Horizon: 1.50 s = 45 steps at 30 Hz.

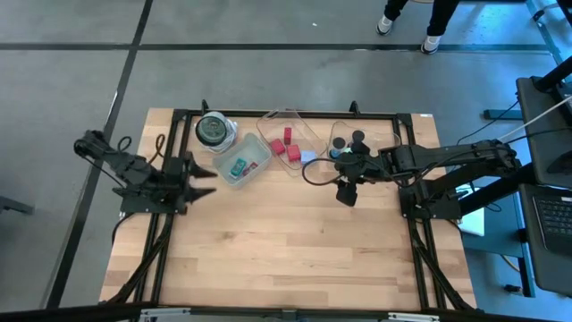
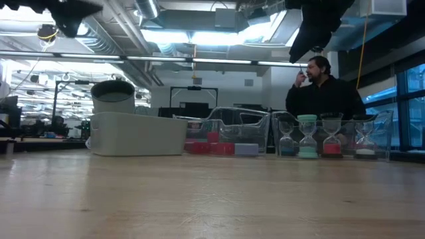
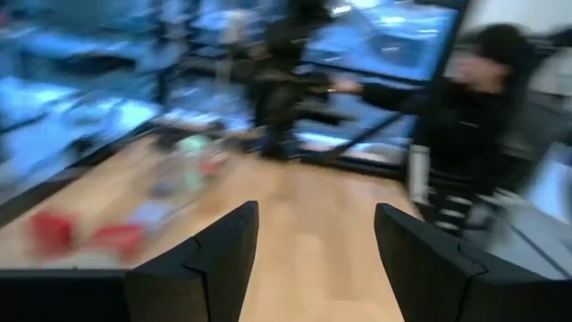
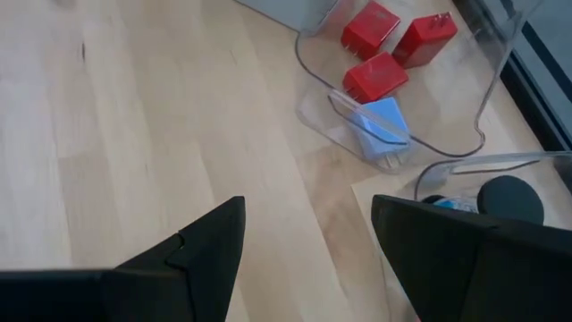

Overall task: Pick & Place Office items
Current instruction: Return to Home Position

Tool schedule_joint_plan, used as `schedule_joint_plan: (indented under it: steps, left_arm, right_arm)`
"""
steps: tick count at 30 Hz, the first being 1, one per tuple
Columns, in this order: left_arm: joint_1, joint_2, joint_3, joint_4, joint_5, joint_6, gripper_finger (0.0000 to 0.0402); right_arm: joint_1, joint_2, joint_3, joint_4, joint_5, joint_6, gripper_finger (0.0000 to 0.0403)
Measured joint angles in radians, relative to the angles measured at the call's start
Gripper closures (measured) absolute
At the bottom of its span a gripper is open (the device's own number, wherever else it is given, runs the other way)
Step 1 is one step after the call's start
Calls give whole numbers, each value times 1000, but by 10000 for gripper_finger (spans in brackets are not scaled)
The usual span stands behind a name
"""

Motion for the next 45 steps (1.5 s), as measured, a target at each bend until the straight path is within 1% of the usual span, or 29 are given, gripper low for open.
schedule_joint_plan:
  steps: [1,3,6,9,15,19,22,27,31,35,39,43,45]
  left_arm:
    - [-6,0,-16,41,37,43,181]
    - [-18,0,-48,118,68,111,182]
    - [-23,-1,-90,207,61,177,183]
    - [-23,0,-134,269,53,211,181]
    - [-23,0,-204,357,53,208,183]
    - [-23,0,-255,429,52,196,181]
    - [-23,0,-285,449,50,185,181]
    - [-23,-1,-339,494,-8,141,182]
    - [-23,0,-366,501,-14,139,181]
    - [-23,-1,-388,502,-48,99,183]
    - [-23,0,-399,472,-53,52,181]
    - [-23,0,-399,479,-56,59,182]
    - [-23,0,-399,485,-56,79,183]
  right_arm:
    - [0,0,0,1,0,0,154]
    - [3,0,0,6,0,-6,154]
    - [13,-1,-16,48,0,-7,154]
    - [29,-1,-52,90,-8,-7,154]
    - [63,-6,-152,251,-76,-5,154]
    - [85,-13,-217,361,-78,-5,154]
    - [99,-23,-264,470,-93,-4,154]
    - [115,-36,-352,650,-160,-6,154]
    - [124,-51,-415,743,-172,1,154]
    - [124,-106,-495,818,-170,18,154]
    - [125,-203,-589,886,-132,42,154]
    - [124,-306,-661,897,-123,47,154]
    - [125,-359,-686,900,-103,46,154]
